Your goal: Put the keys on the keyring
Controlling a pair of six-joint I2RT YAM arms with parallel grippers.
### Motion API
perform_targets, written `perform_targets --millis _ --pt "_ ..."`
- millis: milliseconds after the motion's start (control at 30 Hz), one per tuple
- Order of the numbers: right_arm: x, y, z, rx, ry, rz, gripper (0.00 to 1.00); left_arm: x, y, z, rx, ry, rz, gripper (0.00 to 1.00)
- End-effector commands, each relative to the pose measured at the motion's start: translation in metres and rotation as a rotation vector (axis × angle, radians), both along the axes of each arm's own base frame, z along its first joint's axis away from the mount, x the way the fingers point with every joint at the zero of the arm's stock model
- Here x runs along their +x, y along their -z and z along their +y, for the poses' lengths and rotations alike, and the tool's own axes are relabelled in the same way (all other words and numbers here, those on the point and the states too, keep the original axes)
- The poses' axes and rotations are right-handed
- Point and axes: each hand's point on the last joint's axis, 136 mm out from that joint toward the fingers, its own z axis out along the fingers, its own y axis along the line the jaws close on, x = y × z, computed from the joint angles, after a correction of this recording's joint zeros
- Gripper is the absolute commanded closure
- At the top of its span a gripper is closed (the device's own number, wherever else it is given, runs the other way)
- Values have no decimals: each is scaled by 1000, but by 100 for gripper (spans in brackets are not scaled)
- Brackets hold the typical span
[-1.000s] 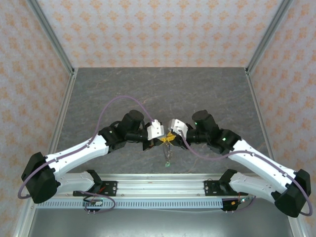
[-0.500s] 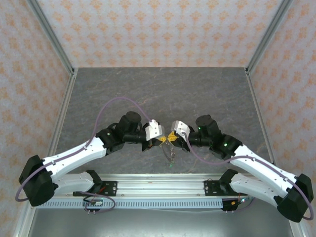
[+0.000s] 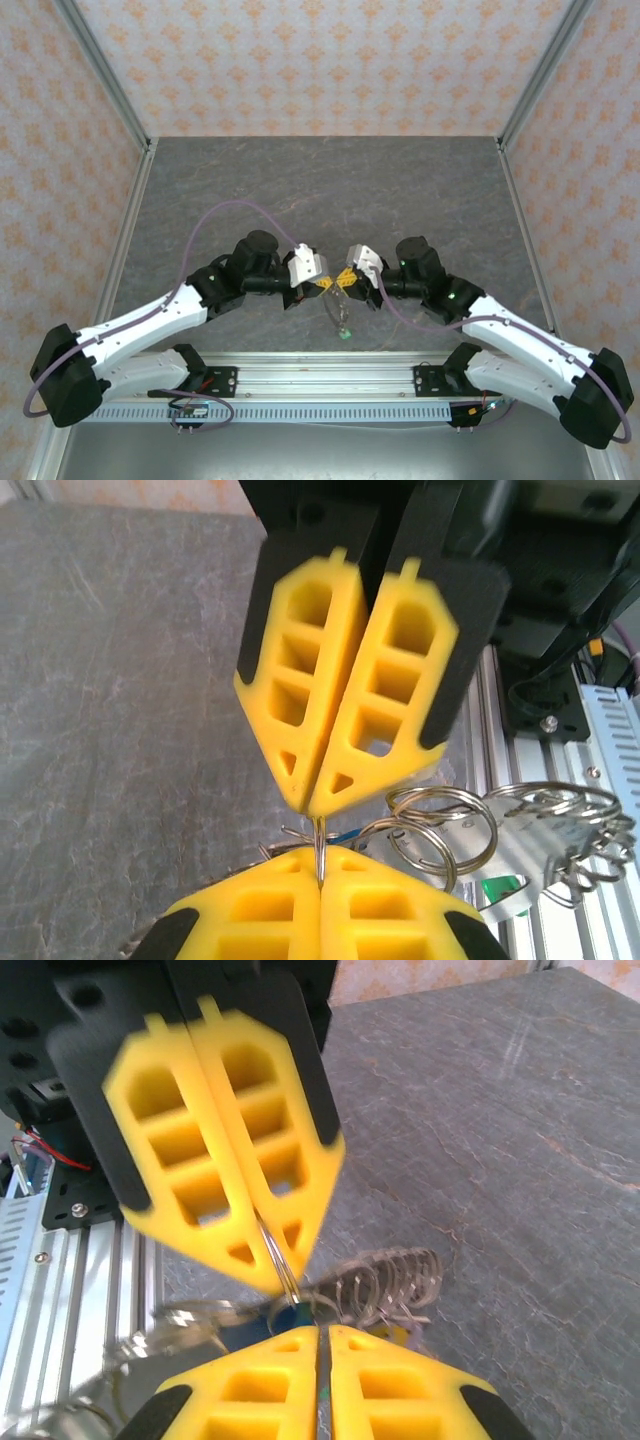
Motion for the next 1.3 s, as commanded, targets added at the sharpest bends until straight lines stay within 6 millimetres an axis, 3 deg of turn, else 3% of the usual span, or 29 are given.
perform_targets --millis 0,200,300,367,467,667,800,1100,1267 --pt "2 -5 -5 25 45 -27 89 0 -33 -4 -99 6 -78 100" --pt "-5 -9 3 93 32 35 90 -9 -30 -6 -92 32 -64 100" --pt "4 -24 4 201 127 126 87 -13 -30 -9 -102 44 -63 100" --pt "9 -21 3 217 161 133 88 -15 -33 -12 -125 45 -73 100" --pt "18 -18 -5 229 249 140 91 -12 -32 -10 -115 5 -75 100" --pt "41 -30 -36 322 495 153 95 -12 -30 -9 -107 -15 -94 100" --pt "41 -30 -44 319 543 203 94 -14 -37 -12 -127 -1 -108 100" --pt "40 -20 -22 325 498 364 94 -12 -39 -12 -133 -10 -114 100" --pt "35 -28 -5 370 411 382 95 -9 -35 -16 -116 -8 -102 100"
